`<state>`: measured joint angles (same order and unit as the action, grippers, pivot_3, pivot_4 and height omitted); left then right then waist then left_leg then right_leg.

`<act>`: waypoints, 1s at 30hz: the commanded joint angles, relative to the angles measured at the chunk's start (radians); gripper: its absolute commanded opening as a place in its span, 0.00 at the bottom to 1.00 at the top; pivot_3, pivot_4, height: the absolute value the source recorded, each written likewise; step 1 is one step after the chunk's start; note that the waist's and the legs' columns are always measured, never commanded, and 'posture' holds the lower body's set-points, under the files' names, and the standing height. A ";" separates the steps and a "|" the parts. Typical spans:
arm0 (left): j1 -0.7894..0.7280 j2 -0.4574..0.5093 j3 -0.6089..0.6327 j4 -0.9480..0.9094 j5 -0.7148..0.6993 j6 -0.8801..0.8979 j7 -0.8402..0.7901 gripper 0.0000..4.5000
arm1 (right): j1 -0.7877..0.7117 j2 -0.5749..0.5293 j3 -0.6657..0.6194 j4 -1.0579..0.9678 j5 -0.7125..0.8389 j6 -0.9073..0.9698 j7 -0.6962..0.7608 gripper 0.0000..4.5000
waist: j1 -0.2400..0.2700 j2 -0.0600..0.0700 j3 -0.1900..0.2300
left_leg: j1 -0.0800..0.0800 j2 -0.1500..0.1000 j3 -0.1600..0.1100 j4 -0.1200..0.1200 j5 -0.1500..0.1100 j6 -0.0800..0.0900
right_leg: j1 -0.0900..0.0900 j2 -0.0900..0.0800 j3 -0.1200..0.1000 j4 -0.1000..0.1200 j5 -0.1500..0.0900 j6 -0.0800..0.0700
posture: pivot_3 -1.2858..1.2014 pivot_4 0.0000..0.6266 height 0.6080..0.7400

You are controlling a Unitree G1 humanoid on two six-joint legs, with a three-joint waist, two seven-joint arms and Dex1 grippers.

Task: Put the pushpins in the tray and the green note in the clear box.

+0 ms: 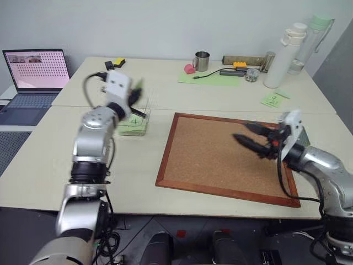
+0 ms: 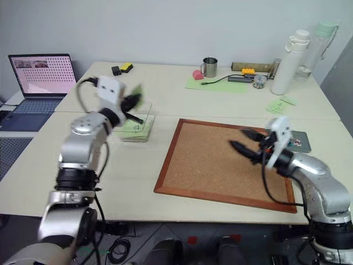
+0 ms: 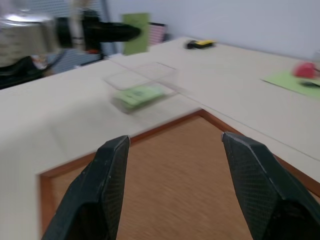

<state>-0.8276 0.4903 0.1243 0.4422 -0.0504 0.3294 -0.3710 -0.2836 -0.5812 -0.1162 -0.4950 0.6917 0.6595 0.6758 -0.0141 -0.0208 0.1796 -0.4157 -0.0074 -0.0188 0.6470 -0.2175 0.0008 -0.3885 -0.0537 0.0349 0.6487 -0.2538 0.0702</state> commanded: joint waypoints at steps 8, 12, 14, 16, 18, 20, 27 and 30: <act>-0.113 -0.038 -0.009 0.276 0.025 -0.107 0.063 0.11 | -0.060 0.036 0.041 -0.128 0.050 0.082 -0.121 0.69 | 0.020 -0.005 0.001 | -0.002 0.000 0.000 -0.001 0.000 0.000 | -0.001 -0.001 0.000 -0.001 0.001 0.001 | 0.52 0.24 1.00; -0.104 -0.047 -0.017 0.271 0.022 -0.118 0.043 0.28 | -0.048 0.035 0.041 -0.129 0.039 0.077 -0.133 0.69 | 0.013 -0.005 0.001 | -0.003 0.000 0.000 -0.002 0.000 0.000 | -0.002 -0.001 0.000 -0.001 0.001 0.000 | 0.52 0.24 1.00; -0.102 -0.049 -0.022 0.266 0.026 -0.123 0.041 0.37 | -0.041 0.032 0.038 -0.133 0.039 0.075 -0.137 0.69 | 0.012 -0.005 0.001 | -0.003 0.000 0.000 -0.002 0.000 0.000 | -0.002 0.000 0.000 -0.001 0.001 0.000 | 0.52 0.24 1.00; -0.100 -0.048 -0.027 0.259 0.029 -0.127 0.040 0.46 | -0.038 0.030 0.033 -0.134 0.038 0.072 -0.141 0.69 | 0.012 -0.005 0.001 | -0.002 0.000 0.000 -0.002 0.000 0.000 | -0.002 0.000 0.000 -0.001 0.001 0.000 | 0.52 0.24 1.00; -0.091 -0.047 -0.035 0.236 0.030 -0.130 0.030 0.55 | -0.033 0.025 0.029 -0.126 0.023 0.060 -0.142 0.69 | 0.011 -0.005 0.001 | -0.002 0.000 0.000 -0.001 0.000 0.000 | -0.002 0.000 0.000 0.000 0.001 0.000 | 0.52 0.24 1.00; -0.080 -0.045 -0.043 0.207 0.031 -0.139 0.018 0.63 | -0.025 0.021 0.023 -0.115 0.012 0.048 -0.139 0.69 | 0.012 -0.005 0.001 | -0.002 0.000 0.000 -0.001 0.000 0.000 | -0.002 0.000 0.000 0.000 0.001 0.000 | 0.52 0.24 1.00; 0.111 0.021 -0.089 -0.296 -0.242 0.129 -0.407 0.78 | 0.095 -0.077 -0.036 -0.093 -0.109 0.000 -0.134 0.69 | 0.011 -0.005 0.001 | -0.003 0.000 0.001 -0.002 0.000 0.000 | -0.001 -0.001 0.000 -0.002 0.001 0.000 | 0.52 0.24 1.00; 0.242 0.105 -0.115 -0.478 -0.294 0.218 -0.500 0.78 | 0.168 -0.107 -0.098 -0.109 -0.098 0.007 -0.122 0.69 | 0.006 -0.005 0.001 | -0.002 0.001 0.002 -0.002 -0.001 -0.001 | -0.002 -0.001 0.002 -0.001 0.000 -0.001 | 0.52 0.24 1.00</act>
<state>-0.6347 0.5506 0.0216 0.0974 -0.2954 0.4907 -0.8020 -0.1390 -0.6661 -0.1486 -0.5674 0.5848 0.6815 0.5435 -0.0079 -0.0256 0.1809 -0.4169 -0.0060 -0.0165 0.6446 -0.2180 0.0000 -0.3901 -0.0544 0.0373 0.6477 -0.2537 0.0693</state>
